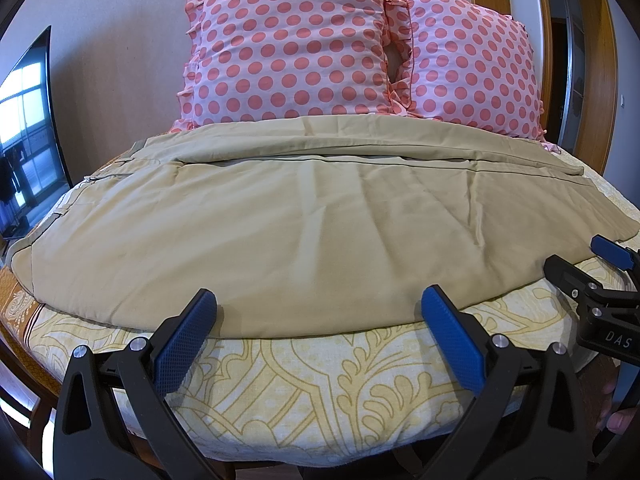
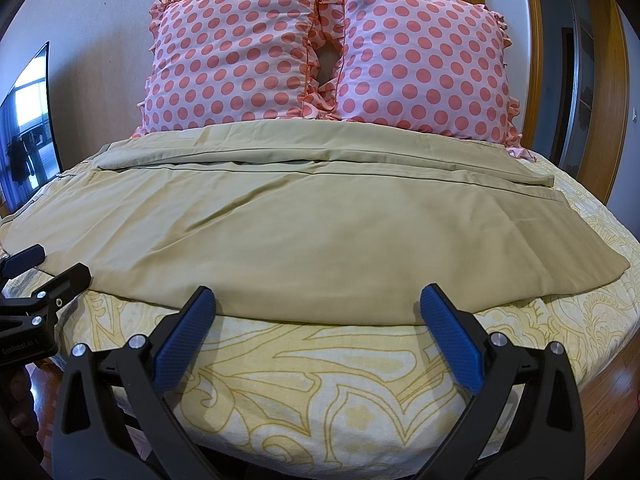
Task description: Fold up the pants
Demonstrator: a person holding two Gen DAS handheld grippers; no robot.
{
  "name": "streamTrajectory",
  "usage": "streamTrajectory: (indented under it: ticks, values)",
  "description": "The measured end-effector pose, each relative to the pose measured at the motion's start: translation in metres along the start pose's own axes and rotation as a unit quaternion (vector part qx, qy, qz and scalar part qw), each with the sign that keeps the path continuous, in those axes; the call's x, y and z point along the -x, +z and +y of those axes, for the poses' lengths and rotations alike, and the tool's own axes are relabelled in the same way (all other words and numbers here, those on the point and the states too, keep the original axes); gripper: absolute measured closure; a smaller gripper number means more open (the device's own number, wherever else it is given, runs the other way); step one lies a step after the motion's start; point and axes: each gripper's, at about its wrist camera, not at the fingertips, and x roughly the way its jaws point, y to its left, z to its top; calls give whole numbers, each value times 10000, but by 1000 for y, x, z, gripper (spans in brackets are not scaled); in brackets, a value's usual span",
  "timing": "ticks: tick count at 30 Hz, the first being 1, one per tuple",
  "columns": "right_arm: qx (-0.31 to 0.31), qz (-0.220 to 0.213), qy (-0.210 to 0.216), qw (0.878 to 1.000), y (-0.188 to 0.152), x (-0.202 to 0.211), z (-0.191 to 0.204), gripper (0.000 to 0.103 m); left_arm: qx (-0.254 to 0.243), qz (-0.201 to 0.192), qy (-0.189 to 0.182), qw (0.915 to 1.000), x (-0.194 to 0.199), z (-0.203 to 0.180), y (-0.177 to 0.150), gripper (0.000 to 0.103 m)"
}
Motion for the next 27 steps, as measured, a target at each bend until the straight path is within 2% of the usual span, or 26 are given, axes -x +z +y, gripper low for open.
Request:
streamTrajectory:
  ticks: [7,11,14,17,19,24,27]
  values:
    - [25,-94,30,9999,-2,1,0,2,-4,4,-2,10000,0,0,0,1]
    - [65,162,350,9992,11,7,-12,2,-42,93,-82,9999,0,2,3,1]
    - [-213,-159,350,9990,31,18,-34,2,7,77,-112,9999,5,6,10,1]
    - [-326,-442,-28,9985,67,22,-65,2,24,-197,-30,9998,13,12,28,1]
    - [-414,-447,-330,9976,98,7,-90,2,31,-342,70,9994,15,14,43,1]
    - [-1038,137,-1043,9890,171,-82,-158,2,82,-562,317,9979,-5,15,87,1]
    - [-1539,547,-1423,9762,203,-150,-199,14,124,-598,388,9974,-18,14,103,1]
